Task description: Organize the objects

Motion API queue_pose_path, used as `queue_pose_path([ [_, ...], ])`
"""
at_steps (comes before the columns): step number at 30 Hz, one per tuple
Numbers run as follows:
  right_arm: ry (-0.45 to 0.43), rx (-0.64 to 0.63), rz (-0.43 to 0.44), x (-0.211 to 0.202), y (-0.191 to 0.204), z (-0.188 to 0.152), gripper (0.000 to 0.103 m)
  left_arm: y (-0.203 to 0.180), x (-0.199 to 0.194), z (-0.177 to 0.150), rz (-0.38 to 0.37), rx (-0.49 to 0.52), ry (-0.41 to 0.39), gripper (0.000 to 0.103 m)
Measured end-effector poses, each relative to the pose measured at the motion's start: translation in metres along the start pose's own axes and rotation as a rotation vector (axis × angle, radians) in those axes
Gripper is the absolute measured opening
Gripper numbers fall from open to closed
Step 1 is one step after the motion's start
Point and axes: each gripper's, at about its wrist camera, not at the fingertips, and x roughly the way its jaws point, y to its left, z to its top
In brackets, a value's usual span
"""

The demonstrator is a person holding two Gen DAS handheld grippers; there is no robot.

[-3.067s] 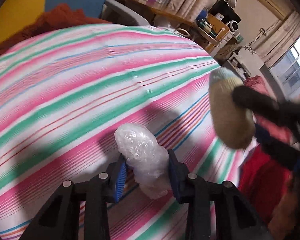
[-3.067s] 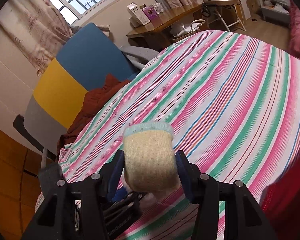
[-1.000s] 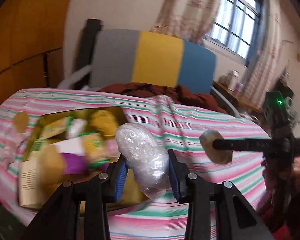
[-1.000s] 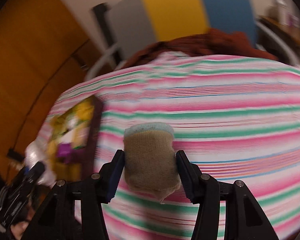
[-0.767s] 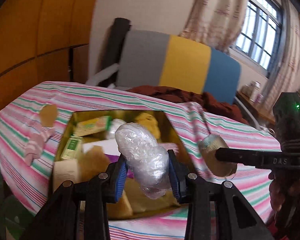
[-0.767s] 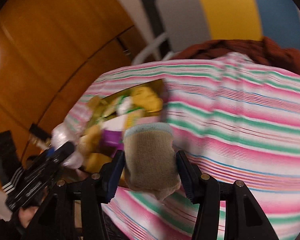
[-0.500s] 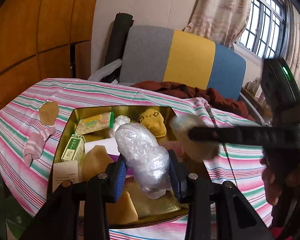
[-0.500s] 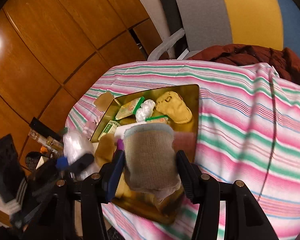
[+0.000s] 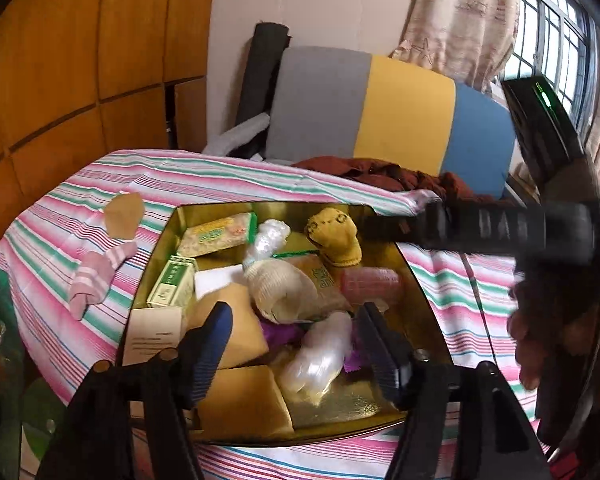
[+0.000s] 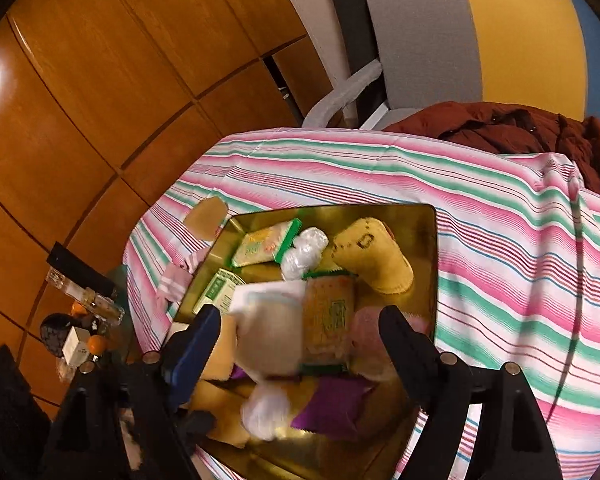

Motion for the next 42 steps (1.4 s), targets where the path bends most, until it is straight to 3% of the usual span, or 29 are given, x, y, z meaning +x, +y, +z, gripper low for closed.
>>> queue_pose_path([
  [8,-0.085,-0.054,-0.245,-0.027,-0.001,-0.039,0.101,0.003,-0.026,-0.001,0.121,-0.004,-0.062,0.068],
  [13,-0.104,-0.020,-0.368,-0.042,-0.008,-0.064,0.103,0.011,-0.031,-0.002,0.285,-0.054,-0.038,0.068],
  [17,-0.154,-0.034,-0.468,-0.055,-0.003,-0.085,0.103,0.023,-0.036,-0.006,0.248,-0.111,-0.016,0.068],
  [20,-0.198,-0.053,-0.482,-0.064,0.007,-0.095,0.103,0.019,-0.042,-0.006,0.275,-0.094,-0.042,0.068],
  [23,-0.236,-0.083,-0.477,-0.072,0.018,-0.099,0.103,0.015,-0.047,-0.009,0.238,-0.097,-0.043,0.067],
  [33,-0.228,-0.101,-0.431,-0.073,0.029,-0.108,0.103,0.019,-0.045,-0.018,0.214,-0.145,-0.015,0.062],
  [42,-0.213,-0.112,-0.415,-0.069,0.033,-0.111,0.103,0.016,-0.043,-0.022,0.210,-0.120,-0.026,0.060],
])
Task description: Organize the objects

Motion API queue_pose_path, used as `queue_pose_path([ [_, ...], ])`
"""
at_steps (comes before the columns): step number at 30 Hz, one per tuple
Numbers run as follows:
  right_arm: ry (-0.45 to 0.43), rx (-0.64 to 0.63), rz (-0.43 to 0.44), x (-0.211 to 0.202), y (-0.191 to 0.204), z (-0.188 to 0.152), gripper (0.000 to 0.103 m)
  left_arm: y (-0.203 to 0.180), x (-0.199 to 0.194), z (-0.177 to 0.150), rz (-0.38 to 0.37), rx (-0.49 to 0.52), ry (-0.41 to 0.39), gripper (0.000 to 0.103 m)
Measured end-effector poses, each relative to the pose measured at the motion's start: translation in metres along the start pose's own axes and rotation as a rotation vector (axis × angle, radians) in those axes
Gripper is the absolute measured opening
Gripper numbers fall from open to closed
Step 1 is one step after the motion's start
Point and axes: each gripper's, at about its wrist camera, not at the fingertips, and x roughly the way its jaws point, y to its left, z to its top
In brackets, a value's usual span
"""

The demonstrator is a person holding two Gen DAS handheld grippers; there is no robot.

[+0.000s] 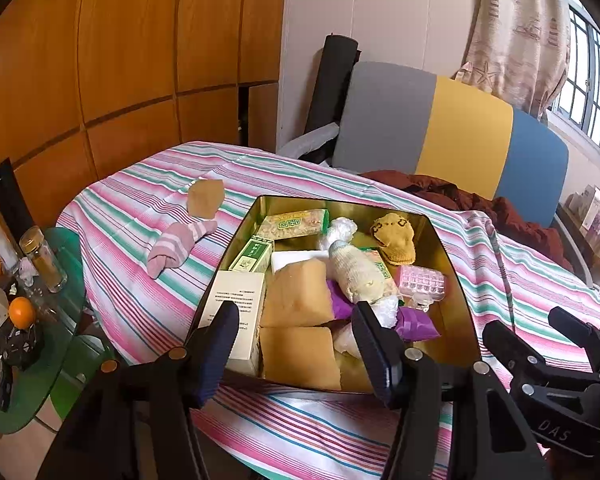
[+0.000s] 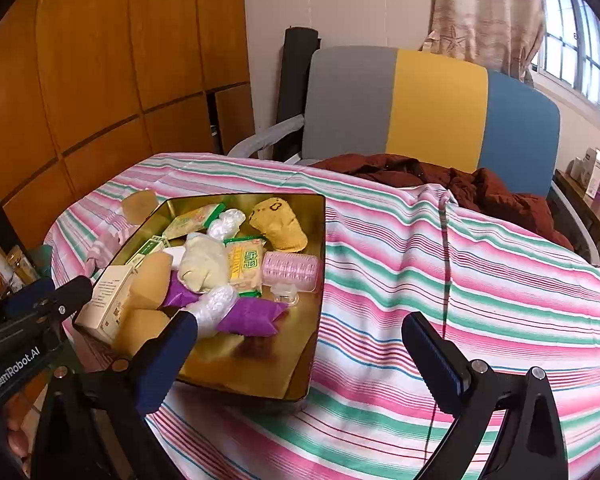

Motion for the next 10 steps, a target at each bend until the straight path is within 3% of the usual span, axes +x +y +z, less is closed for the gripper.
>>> queue_pose_path([
  [10,0.020,-0.020,0.004,0.0039,0.0063,-0.0033,0.103,0.0015,-0.0078,-0.0026,0.009,0.005,-0.043,0.056],
])
